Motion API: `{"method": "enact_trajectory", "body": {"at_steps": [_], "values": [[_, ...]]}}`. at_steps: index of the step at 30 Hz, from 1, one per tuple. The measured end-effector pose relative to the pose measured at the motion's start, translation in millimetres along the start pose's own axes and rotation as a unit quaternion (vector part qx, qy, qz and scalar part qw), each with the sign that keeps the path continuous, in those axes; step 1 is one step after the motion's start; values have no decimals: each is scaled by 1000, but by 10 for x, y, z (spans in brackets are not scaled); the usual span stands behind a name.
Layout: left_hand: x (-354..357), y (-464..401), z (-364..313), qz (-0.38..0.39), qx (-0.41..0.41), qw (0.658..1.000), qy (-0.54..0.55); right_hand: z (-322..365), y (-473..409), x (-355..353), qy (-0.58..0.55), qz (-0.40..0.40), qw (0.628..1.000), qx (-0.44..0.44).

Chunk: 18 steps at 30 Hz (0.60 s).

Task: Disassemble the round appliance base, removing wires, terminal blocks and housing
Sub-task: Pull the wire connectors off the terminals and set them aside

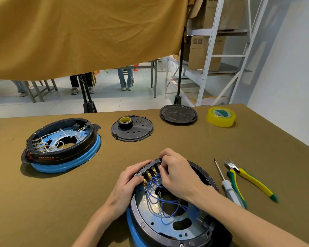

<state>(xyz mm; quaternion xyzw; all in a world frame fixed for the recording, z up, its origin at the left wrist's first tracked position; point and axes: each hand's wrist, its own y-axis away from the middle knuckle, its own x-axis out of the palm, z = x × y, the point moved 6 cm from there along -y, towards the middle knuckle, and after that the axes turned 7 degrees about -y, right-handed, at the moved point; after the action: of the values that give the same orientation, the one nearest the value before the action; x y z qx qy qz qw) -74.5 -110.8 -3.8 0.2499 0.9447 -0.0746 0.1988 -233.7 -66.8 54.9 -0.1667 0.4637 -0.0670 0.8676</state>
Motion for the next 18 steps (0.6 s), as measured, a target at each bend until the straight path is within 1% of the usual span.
{"method": "enact_trajectory", "body": {"at_steps": [3, 5, 7, 9, 11, 13, 14, 15, 18], "values": [[9, -7, -8, 4, -3, 1000, 16, -24, 1, -29, -19, -2, 1000, 7], [16, -10, -12, 8, -4, 1000, 29, -49, 9, -95, -42, -26, 999, 19], [27, -5, -17, 12, -1, 999, 36, -47, 46, -146, -59, -42, 997, 5], [36, 6, -26, 15, 0, 999, 38, -34, 99, -149, -65, -25, 997, -14], [42, 13, -32, 17, 1, 999, 36, -20, 150, -134, -20, -12, 999, -27], [43, 16, -33, 15, 2, 999, 32, 38, 154, -159, 78, -34, 995, -61], [42, 16, -32, 15, 3, 999, 32, 77, 145, -161, 109, -34, 991, -75], [41, 16, -29, 14, 4, 999, 32, 94, 138, -137, 117, -16, 990, -80], [41, 9, -18, 13, 1, 999, 37, 48, 131, -46, 74, 40, 995, -62]]}}
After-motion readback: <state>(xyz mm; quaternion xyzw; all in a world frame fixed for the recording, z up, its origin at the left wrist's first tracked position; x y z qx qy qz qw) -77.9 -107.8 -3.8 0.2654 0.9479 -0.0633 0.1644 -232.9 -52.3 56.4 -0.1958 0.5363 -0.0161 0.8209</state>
